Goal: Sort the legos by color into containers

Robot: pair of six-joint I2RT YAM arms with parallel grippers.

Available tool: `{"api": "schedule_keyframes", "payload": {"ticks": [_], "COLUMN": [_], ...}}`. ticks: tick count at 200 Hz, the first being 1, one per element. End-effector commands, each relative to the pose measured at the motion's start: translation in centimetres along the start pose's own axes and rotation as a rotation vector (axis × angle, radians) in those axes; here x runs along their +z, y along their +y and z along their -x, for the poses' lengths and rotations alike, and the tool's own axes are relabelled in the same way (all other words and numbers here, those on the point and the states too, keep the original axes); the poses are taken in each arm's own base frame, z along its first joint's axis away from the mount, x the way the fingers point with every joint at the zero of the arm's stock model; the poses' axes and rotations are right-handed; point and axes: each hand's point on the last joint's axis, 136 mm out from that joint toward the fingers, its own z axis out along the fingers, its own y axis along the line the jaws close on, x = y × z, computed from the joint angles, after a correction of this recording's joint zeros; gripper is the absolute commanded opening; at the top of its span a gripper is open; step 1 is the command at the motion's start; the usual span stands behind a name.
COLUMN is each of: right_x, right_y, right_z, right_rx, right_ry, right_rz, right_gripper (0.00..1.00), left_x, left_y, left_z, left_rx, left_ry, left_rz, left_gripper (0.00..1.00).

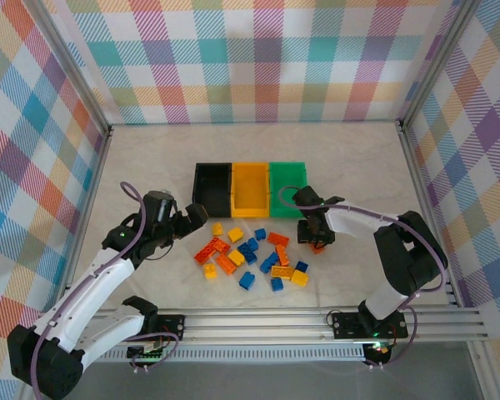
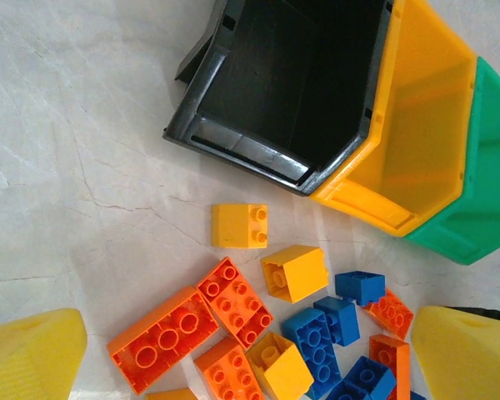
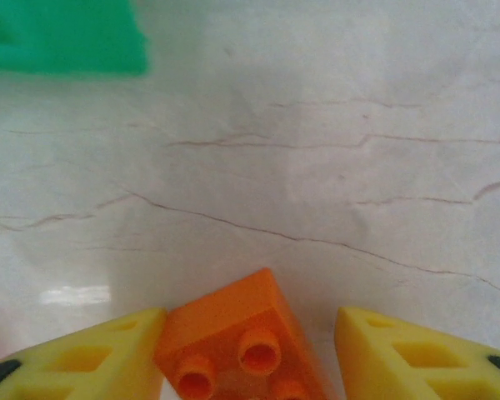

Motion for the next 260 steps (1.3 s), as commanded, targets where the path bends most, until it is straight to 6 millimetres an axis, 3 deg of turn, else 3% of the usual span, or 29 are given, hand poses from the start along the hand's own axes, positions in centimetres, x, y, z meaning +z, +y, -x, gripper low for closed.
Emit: {"api": "schedule_keyframes", "payload": {"ticks": [1, 23, 74, 99, 122, 157, 178, 227, 260], "right_x": [-0.3, -0.2, 0.0, -1.7, -4.7, -10.3, -11.8, -9.5, -7.0], "right_y": [-0.6, -0.6, -0.5, -0.1, 0.3, 2.5, 4.2, 6.9, 7.9], "right_z": [-0.8, -1.4, -1.9, -0.7, 1.1, 5.2, 8.4, 16.4, 19.2], "right_rx": [0.026, 0.027, 0.032, 0.035, 0.027, 0.004, -0.011, -0.024, -0.005], "right_ry": [0.024, 0.037, 0.041, -0.035, -0.132, -0.282, -0.339, -0.405, -0.383], "right_rz": [-0.003, 0.007, 0.026, 0.066, 0.113, 0.233, 0.260, 0.162, 0.124], "right_gripper": [0.62, 0.64, 0.40, 0.31, 0.25, 0.24, 0.25, 0.26, 0.28], "left_x": [-0.3, -0.3, -0.2, -0.3, -0.4, -0.8, -1.4, -2.7, -1.4], "left_y": [-0.7, -0.8, -0.6, -0.6, -1.0, -1.3, -0.8, 1.0, 1.8], "left_z": [0.3, 0.2, 0.3, 0.6, 0.7, 1.2, 1.7, 1.3, -0.4], "left_rx": [0.012, 0.016, 0.008, 0.009, 0.029, 0.045, 0.023, 0.026, 0.095], "left_ry": [-0.009, -0.009, -0.013, -0.018, -0.009, -0.028, -0.072, -0.134, -0.026], "left_rz": [-0.022, -0.024, -0.018, -0.005, -0.003, -0.008, -0.004, 0.008, 0.063], "left_gripper": [1.00, 1.00, 1.00, 1.00, 1.00, 1.00, 1.00, 1.00, 1.00]}}
